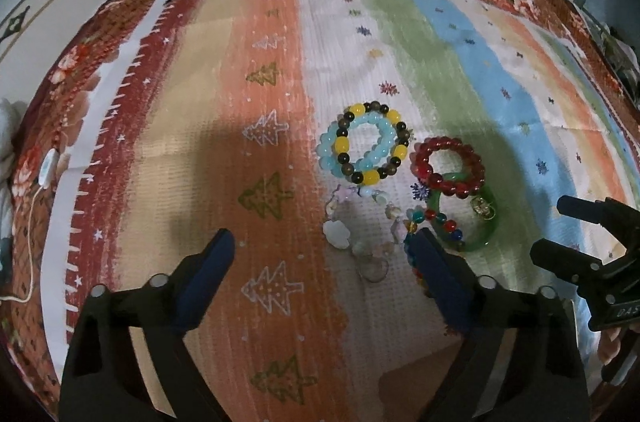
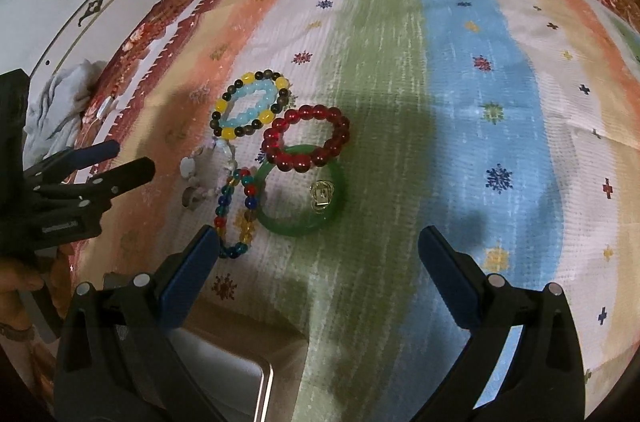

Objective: Organize jewelry
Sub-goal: 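Lower the right tool onto the green jade bangle while the left tool lowers to the white flower charm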

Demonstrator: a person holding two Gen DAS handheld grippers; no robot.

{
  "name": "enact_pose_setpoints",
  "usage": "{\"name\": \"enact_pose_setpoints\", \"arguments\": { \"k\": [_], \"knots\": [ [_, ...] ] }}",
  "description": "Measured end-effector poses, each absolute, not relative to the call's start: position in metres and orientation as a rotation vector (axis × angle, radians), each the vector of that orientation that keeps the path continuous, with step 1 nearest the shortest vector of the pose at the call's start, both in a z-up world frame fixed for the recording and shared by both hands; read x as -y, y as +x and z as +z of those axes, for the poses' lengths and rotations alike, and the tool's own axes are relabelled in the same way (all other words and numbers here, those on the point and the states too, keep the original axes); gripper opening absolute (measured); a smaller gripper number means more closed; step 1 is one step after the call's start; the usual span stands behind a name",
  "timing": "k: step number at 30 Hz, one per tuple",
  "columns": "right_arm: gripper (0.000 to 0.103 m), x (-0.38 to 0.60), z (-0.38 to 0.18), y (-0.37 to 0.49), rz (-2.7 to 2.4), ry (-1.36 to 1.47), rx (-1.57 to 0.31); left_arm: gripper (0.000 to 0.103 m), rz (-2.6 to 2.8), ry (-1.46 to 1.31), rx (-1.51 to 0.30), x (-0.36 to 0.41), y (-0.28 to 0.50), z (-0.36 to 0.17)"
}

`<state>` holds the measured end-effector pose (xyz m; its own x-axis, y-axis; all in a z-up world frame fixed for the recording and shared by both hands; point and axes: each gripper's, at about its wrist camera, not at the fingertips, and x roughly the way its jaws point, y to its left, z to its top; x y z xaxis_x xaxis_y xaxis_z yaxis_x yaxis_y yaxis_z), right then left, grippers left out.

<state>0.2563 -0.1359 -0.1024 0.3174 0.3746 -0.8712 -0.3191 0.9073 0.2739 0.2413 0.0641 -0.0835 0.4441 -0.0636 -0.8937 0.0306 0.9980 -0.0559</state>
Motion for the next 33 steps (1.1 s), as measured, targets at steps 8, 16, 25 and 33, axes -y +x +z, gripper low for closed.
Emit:
{"name": "enact_pose_setpoints", "arguments": {
  "k": [8,16,25,33],
  "knots": [
    [0.087,0.131,-0.118,0.274,0.465,0.085,-1.235,0.058,-0.095,-0.093,-1.200,-0.071,0.262,-0.105],
    [0.080,0.126,-0.130,0.286,0.447,0.066,-1.274,0.047,-0.135,-0.062,-1.248,-0.064,0.274,-0.121],
    [0.074,0.120,-0.141,0.290,0.430,0.036,-1.302,0.042,-0.135,-0.009,-1.271,-0.058,0.279,-0.132],
    [0.051,0.118,-0.143,0.291,0.397,-0.007,-1.310,0.023,-0.110,0.063,-1.256,-0.057,0.280,-0.136]
  ]
}}
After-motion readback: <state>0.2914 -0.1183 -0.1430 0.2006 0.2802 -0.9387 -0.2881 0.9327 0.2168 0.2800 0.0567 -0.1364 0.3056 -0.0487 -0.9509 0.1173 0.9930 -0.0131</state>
